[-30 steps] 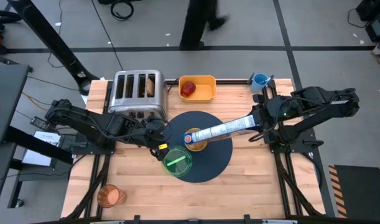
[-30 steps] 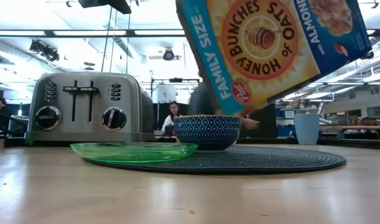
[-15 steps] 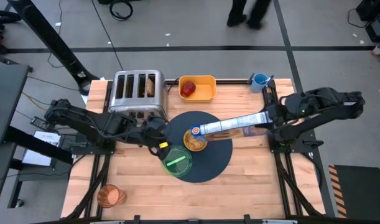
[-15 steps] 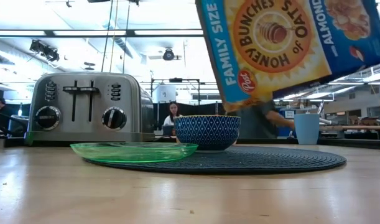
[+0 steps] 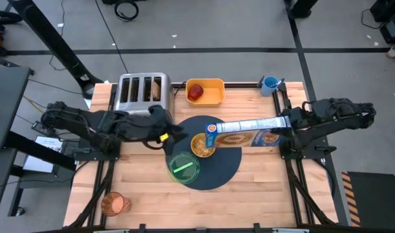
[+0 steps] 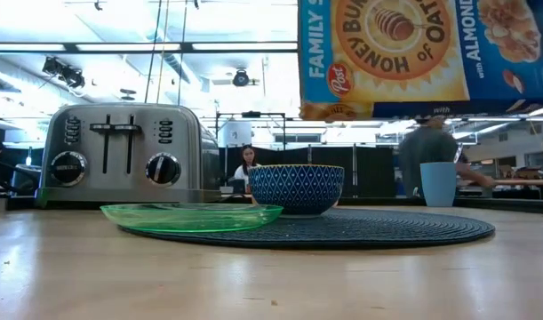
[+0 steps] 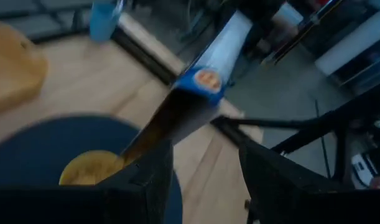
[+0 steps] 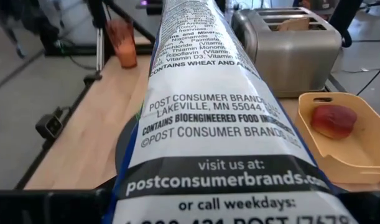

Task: Arrange a breakfast setting
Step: Pour the cereal from the blue cereal box into the yellow bowl

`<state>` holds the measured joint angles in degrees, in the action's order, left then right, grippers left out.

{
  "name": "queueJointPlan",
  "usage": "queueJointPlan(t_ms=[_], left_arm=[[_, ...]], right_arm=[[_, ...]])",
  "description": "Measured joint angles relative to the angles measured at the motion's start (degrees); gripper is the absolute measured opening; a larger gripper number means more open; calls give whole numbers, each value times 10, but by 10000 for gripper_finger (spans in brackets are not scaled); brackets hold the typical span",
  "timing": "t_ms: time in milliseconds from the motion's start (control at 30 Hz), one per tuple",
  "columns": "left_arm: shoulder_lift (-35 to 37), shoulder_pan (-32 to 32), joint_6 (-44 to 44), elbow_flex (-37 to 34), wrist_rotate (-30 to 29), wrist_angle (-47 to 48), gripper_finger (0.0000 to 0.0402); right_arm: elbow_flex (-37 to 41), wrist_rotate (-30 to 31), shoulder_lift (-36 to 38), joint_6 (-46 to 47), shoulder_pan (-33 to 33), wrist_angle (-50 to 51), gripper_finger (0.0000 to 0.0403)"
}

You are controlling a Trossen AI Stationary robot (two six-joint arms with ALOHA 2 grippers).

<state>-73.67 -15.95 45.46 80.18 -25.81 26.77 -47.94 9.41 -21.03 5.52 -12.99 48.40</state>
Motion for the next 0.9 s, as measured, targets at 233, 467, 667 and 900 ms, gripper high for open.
queueJointPlan(t_ms=[233, 467, 667, 900], left_arm=[[14, 0, -119, 1, -39, -167, 189], [15, 0, -209, 0, -42, -270, 189], [14, 0, -284, 0, -30, -358, 189], [13, 0, -327, 0, -25, -400, 189]], right_arm=[[56, 5, 84, 34, 0, -33, 185], [60, 13, 132, 44, 0, -43, 185], [42, 15, 153, 44, 0, -57, 185], [28, 15, 156, 30, 0, -125, 185]])
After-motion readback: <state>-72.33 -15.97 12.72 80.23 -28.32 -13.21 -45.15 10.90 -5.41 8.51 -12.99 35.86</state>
